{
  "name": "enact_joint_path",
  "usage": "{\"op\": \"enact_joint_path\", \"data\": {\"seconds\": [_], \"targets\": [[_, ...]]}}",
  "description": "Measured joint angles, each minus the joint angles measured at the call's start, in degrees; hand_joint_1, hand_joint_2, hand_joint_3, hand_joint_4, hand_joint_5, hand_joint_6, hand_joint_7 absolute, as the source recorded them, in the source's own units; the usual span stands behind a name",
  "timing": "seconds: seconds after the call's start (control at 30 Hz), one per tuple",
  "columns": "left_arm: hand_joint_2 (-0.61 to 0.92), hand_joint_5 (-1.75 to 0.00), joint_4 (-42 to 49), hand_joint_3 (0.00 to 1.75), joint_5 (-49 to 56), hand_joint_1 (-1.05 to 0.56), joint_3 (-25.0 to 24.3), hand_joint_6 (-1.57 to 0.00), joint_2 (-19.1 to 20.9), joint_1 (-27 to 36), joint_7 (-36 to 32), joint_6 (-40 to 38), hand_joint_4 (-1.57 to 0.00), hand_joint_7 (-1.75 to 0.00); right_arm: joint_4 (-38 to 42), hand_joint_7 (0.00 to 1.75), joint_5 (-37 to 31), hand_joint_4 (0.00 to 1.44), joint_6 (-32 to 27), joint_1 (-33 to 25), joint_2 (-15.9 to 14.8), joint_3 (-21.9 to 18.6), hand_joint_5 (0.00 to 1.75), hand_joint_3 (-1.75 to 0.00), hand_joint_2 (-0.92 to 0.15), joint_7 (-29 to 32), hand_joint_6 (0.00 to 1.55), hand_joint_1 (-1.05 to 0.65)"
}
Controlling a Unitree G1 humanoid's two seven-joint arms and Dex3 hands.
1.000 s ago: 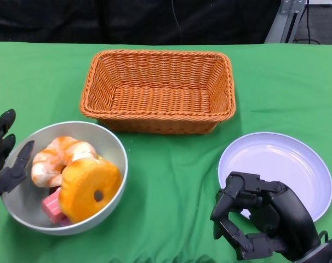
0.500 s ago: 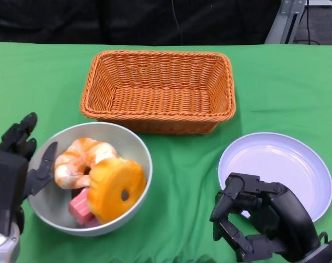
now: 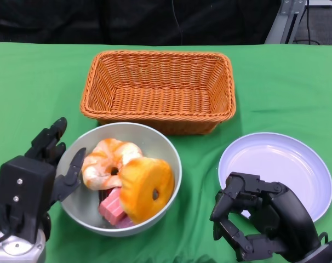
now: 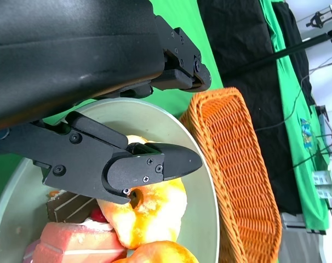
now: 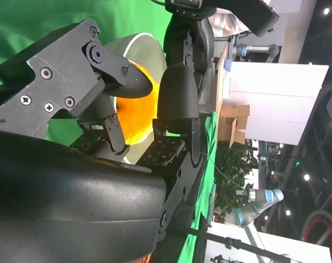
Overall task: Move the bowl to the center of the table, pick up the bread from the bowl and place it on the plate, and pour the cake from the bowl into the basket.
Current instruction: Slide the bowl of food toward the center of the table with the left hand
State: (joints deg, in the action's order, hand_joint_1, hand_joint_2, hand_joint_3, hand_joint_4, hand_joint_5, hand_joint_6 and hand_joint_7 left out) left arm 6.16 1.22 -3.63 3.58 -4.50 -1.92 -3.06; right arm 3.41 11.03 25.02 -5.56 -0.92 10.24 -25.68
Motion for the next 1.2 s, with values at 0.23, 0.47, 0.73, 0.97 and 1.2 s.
{"op": "enact_joint_path", "data": {"seconds": [0.23,0.47,0.73,0.97,1.2], "targets": [[0.92,-0.01,-0.46,0.59,1.07,-0.52,2.71,-0.32,-2.03,1.4,0.03,-1.21,-0.41,0.0,-0.11,1.22,-0.66,0.8,-0.25,-0.44,0.01,0.1,1.59,-1.1,-0.48,0.15,0.78,-0.03],[0.92,-0.01,-0.47,0.55,1.12,-0.56,4.32,-0.33,-3.09,1.49,0.03,-0.9,-0.42,0.0,-0.32,1.22,-0.67,0.8,-0.38,-0.64,0.08,0.09,1.59,-1.11,-0.47,0.2,0.78,-0.04],[0.92,-0.01,-0.47,0.54,1.15,-0.59,5.59,-0.32,-3.84,1.48,0.03,-0.48,-0.41,0.0,-0.4,1.21,-0.66,0.79,-0.44,-0.7,0.01,0.11,1.6,-1.1,-0.47,0.19,0.78,-0.04],[0.92,0.0,-0.75,0.54,1.07,-0.57,6.37,-0.31,-4.77,1.44,0.06,0.0,-0.39,0.0,-0.95,1.21,-0.64,0.79,-0.52,-0.9,-0.11,0.09,1.6,-1.09,-0.48,0.06,0.77,-0.04],[0.92,0.0,-2.86,0.53,-0.83,-0.58,7.26,-0.31,-5.04,1.45,2.09,1.09,-0.38,0.0,-0.9,1.22,-0.7,0.8,-0.28,-0.9,0.03,0.07,1.59,-1.09,-0.48,0.02,0.78,-0.06]]}}
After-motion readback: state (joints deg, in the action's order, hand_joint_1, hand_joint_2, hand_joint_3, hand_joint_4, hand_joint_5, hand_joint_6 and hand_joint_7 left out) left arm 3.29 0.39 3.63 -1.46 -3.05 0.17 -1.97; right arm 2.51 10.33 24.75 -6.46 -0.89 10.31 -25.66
